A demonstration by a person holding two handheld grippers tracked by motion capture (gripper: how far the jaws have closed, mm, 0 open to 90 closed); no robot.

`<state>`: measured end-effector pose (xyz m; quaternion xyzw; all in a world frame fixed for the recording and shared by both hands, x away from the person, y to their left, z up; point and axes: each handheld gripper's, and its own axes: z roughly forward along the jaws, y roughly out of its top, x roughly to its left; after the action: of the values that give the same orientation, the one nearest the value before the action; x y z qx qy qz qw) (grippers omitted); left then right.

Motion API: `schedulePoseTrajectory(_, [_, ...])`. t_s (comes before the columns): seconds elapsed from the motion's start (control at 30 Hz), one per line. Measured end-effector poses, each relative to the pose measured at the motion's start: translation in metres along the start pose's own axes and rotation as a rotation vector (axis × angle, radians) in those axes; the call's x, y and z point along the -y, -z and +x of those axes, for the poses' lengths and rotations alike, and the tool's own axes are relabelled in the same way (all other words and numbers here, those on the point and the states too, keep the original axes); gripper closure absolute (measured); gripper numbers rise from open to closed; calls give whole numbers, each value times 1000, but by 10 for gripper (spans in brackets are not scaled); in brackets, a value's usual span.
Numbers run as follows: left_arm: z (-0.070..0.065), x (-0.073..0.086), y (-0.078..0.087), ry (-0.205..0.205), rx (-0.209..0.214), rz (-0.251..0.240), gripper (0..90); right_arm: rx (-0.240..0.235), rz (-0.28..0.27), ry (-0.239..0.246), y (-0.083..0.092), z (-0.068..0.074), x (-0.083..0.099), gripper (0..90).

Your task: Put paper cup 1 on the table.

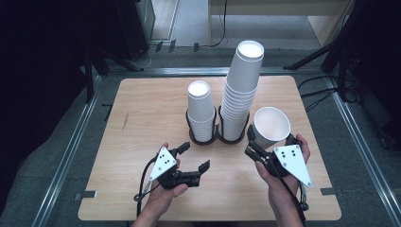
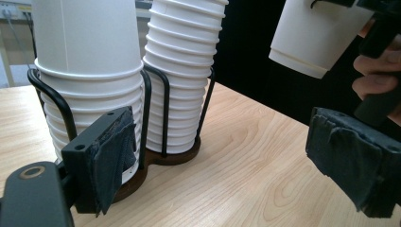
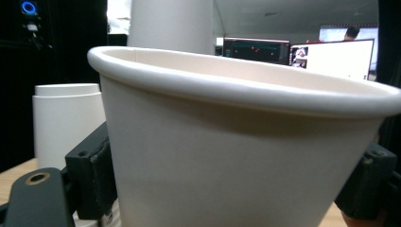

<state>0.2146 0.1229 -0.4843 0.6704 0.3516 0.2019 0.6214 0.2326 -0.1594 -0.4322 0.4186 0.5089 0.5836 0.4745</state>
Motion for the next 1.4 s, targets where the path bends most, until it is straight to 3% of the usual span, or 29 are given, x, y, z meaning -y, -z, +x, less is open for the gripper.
schedulePoseTrajectory(0.13, [1, 0, 0, 1, -1, 5, 95, 15, 4, 47, -6, -8, -2, 135])
schedulePoseTrajectory(0.27, [2, 0, 0, 5, -2, 6, 95, 30, 23, 44, -15, -18, -1, 135])
schedulePoseTrajectory(0.4, [3, 0, 0, 10, -6, 4, 96, 61, 48, 102, -28, -31, 6, 135])
schedulePoseTrajectory(0.5, [4, 0, 0, 11, -9, 8, 95, 65, 68, 85, -35, -38, 11, 135])
schedulePoseTrajectory(0.63, [4, 1, 0, 11, -7, 11, 96, 73, 71, 108, -46, -46, 22, 135])
schedulePoseTrajectory(0.8, [3, 1, -1, 7, -10, 15, 96, 68, 82, 85, -60, -53, 34, 135])
schedulePoseTrajectory(1.2, [6, 1, 0, 14, -23, 13, 95, 64, 123, 103, -92, -69, 67, 134])
schedulePoseTrajectory(1.4, [8, 1, 1, 18, -29, 13, 96, 54, 170, 18, -104, -80, 81, 135])
